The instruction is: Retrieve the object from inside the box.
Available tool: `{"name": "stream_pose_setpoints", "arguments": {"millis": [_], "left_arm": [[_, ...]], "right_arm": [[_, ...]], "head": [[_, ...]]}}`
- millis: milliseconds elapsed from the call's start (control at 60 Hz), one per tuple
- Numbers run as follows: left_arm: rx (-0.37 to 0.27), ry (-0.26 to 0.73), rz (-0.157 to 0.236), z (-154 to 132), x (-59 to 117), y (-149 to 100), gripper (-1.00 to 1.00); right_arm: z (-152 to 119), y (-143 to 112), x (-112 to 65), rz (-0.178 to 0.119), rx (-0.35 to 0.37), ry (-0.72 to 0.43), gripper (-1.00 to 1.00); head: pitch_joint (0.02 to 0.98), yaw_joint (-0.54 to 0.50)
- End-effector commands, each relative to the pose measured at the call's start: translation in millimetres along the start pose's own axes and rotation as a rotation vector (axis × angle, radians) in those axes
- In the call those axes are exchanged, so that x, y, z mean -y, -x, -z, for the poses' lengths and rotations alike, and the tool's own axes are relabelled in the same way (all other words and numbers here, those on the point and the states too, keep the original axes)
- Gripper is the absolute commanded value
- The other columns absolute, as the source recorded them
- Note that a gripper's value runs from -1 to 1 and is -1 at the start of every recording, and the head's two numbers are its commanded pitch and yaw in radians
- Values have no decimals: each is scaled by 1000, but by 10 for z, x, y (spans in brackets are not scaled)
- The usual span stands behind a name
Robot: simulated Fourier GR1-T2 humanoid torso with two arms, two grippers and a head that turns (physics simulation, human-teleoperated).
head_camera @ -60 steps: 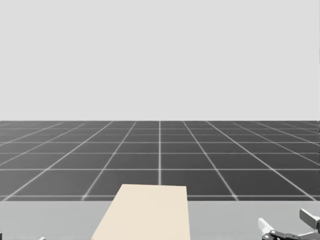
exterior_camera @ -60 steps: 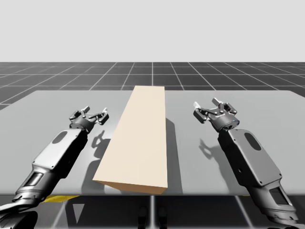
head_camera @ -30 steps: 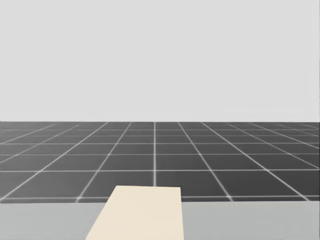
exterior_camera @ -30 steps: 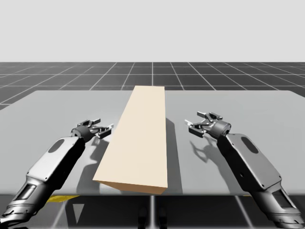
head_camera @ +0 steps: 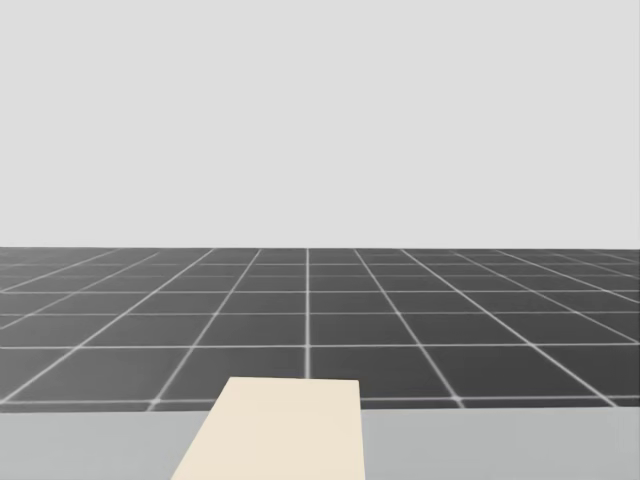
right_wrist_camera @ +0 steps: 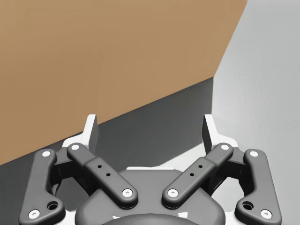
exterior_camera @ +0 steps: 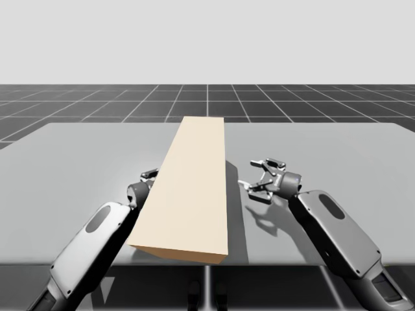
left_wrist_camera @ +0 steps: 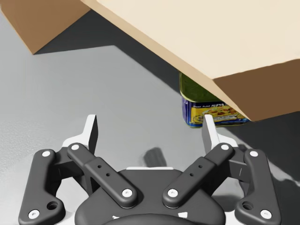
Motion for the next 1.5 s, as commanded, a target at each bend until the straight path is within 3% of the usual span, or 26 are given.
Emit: {"name": "stream_pose_setpoints", "arguments": {"millis": [17,250,350,433,717,733,750,767,783,817,1050,1167,1400,1433,1483,1500], "left_arm": [[-34,80,75,149,385,-73,-1000],[-74,98,101,486,495,-32,-1000],[-56,106,65,613,484,-61,-1000],[-45,115,69,712,546,-67,-1000],[13,141,-3,1032,551,-85,-1000],[16,143,-3,1050,542,-81,-882],[18,145,-1,1067,536,-78,-625],[26,154,-16,1074,536,-56,525],[26,158,-12,1074,538,-57,1000],[32,156,-5,1082,528,-52,1000],[43,174,-60,1041,436,-18,1000],[57,137,-59,982,377,-12,1000],[126,-104,-100,254,-174,-1,1000],[134,-139,-132,113,-277,43,1000],[133,-196,-133,-27,-386,98,1000],[140,-222,-152,-133,-459,130,1000]], "right_arm": [[16,6,-57,-29,2,-18,-1000],[42,13,-68,-38,6,-16,-1000],[42,16,-73,-45,9,-16,-1000],[42,21,-71,-47,8,-13,-1000],[57,44,-74,-55,0,-11,-1000],[58,45,-72,-57,-1,-10,-1000],[59,46,-71,-56,-1,-11,-1000],[60,46,-71,-55,0,-11,-1000],[60,46,-71,-55,0,-12,-1000],[63,47,-71,-57,0,-11,-1000],[71,53,-67,-63,-5,-9,-1000],[65,54,-65,-65,-5,-3,-1000],[59,42,-61,-69,3,3,-1000],[59,40,-61,-69,5,5,-1000],[58,36,-60,-69,8,7,-1000],[55,33,-59,-68,10,8,-1000]], "head": [[127,-27],[137,-21],[140,-17],[143,-18],[144,-14],[144,-14],[144,-14],[144,-14],[144,-14],[144,-14],[145,-16],[146,-18],[143,-17],[142,-16],[141,-15],[140,-15]]}}
